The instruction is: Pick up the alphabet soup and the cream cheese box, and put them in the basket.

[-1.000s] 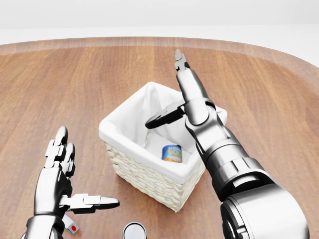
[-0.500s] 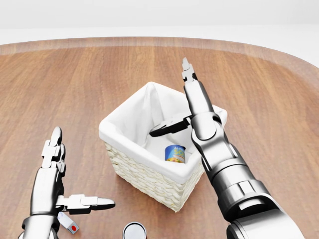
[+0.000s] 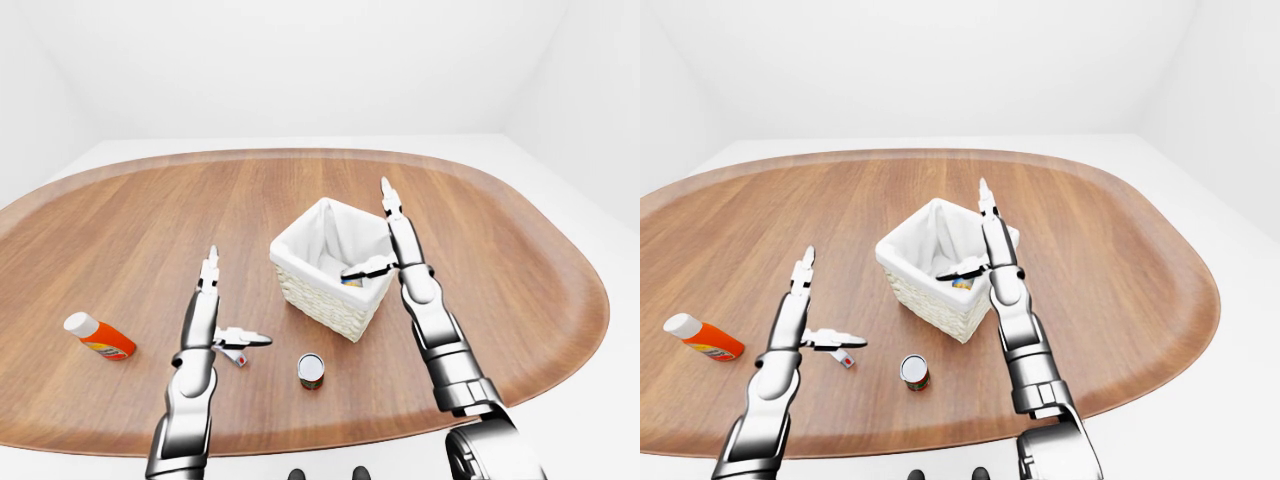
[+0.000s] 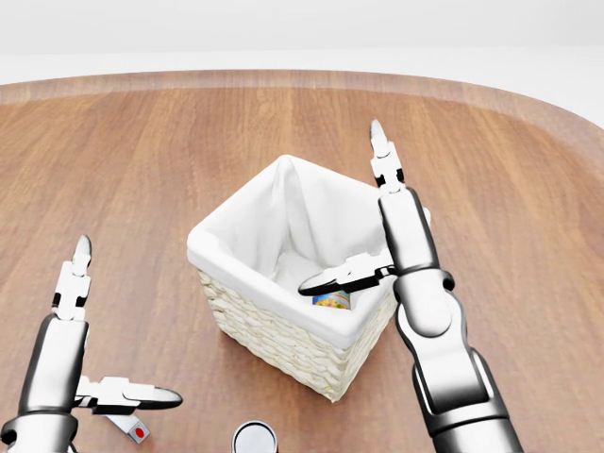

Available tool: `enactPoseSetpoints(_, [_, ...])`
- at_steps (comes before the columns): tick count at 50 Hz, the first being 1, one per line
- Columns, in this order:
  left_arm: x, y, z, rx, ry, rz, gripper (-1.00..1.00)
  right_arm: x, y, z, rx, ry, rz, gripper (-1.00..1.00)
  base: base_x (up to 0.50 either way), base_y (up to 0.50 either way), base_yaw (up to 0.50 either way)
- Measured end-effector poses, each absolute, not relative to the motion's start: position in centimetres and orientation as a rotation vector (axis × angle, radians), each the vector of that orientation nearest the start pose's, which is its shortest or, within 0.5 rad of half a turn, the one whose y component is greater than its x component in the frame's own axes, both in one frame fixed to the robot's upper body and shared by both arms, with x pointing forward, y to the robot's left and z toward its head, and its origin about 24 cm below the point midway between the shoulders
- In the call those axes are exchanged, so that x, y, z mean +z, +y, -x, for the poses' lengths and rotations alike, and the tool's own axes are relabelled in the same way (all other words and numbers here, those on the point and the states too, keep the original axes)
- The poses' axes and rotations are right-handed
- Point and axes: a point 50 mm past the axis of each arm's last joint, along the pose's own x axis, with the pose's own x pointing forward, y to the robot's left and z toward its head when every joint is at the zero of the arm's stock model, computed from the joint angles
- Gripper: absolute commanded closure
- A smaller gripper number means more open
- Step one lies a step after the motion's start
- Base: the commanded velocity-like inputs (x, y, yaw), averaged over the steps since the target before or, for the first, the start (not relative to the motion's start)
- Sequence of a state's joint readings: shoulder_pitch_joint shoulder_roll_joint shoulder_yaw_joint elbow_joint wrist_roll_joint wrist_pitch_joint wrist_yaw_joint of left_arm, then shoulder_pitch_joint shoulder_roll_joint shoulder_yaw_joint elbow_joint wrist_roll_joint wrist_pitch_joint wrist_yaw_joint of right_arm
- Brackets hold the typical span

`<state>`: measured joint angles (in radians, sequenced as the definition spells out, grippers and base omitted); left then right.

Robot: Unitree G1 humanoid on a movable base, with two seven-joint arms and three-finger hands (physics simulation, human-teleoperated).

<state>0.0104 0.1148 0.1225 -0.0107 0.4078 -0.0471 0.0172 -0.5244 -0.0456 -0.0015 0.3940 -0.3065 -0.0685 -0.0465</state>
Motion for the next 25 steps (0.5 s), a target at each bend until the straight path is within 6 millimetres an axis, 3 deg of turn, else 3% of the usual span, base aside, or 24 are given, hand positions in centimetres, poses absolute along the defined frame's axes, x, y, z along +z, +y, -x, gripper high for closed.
enactPoseSetpoints(16, [4.4, 22.9, -23.9, 0.187, 0.018, -0.743, -1.0, 9.3, -13.0, -30.1, 0.052, -0.224, 0.317, -1.0, 0.0, 0.0, 0.0])
enactPoseSetpoints(25, [3.7, 24.9, -23.5, 0.225, 0.082, -0.946, -1.0, 8.3, -13.6, -28.6, 0.037, -0.21, 0.29, -1.0, 0.0, 0.0, 0.0])
